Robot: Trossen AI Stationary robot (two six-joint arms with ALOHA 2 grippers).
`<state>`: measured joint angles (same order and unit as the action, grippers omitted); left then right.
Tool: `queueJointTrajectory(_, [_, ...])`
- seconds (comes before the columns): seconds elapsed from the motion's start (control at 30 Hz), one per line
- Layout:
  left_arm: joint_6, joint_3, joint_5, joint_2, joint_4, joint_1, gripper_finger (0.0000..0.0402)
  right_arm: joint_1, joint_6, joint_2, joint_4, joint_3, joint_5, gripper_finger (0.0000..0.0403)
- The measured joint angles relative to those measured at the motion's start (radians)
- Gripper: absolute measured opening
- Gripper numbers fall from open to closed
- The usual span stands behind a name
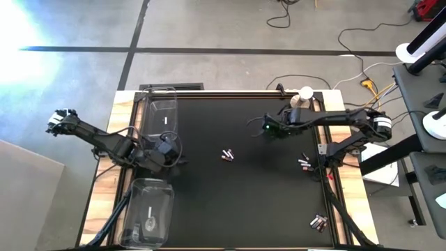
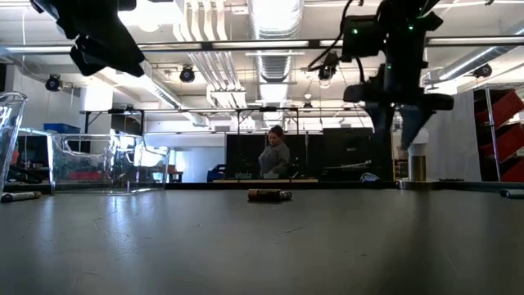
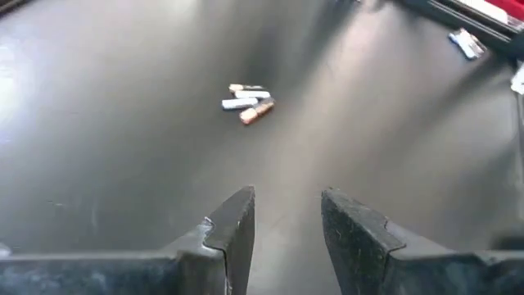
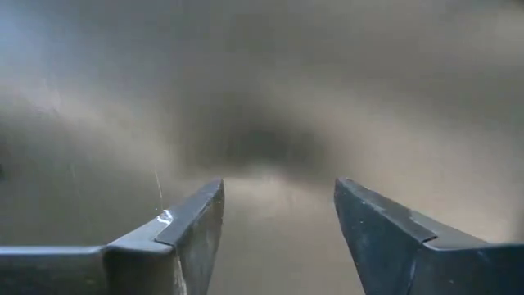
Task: Sort batteries
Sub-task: Move the white battery to the top right of the table
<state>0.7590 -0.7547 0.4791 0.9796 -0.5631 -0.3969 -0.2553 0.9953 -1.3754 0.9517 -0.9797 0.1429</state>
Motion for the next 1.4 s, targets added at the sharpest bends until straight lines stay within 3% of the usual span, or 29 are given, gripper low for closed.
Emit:
queueJointTrajectory(0.1, [0.001, 0.010, 0.011, -0.006, 0.036, 0.000, 0.0133, 0.025, -0.008, 0.000, -0.073, 0.034, -0.051, 0.0252])
queueJointTrajectory(0.2, [0.000, 0.013, 0.011, 0.001, 0.046, 0.000, 0.0145, 0.081, -0.053, 0.000, -0.259, 0.045, -0.072, 0.0273])
queueJointTrajectory(0.43, [0.008, 0.013, -0.008, 0.026, 0.048, -0.001, 0.0166, 0.209, -0.208, -0.128, -0.680, 0.046, 0.023, 0.0281])
queueJointTrajectory(0.57, [0.011, 0.013, -0.036, 0.028, 0.048, -0.005, 0.0166, 0.225, -0.219, -0.277, -0.733, 0.022, 0.029, 0.0266])
queueJointTrajectory(0.73, [0.030, 0.013, -0.044, 0.023, 0.048, -0.015, 0.0164, 0.250, -0.343, -0.424, -0.747, -0.065, 0.062, 0.0246])
queueJointTrajectory(0.97, [0.050, 0.013, -0.045, 0.036, 0.047, -0.040, 0.0164, 0.257, -0.459, -0.485, -0.750, -0.178, 0.101, 0.0236])
queueJointTrajectory(1.2, [0.047, 0.013, -0.044, 0.051, 0.046, -0.041, 0.0164, 0.260, -0.566, -0.539, -0.755, -0.212, 0.150, 0.0253])
queueJointTrajectory(1.4, [0.038, 0.013, -0.044, 0.051, 0.038, -0.043, 0.0164, 0.260, -0.647, -0.562, -0.788, -0.225, 0.080, 0.0289])
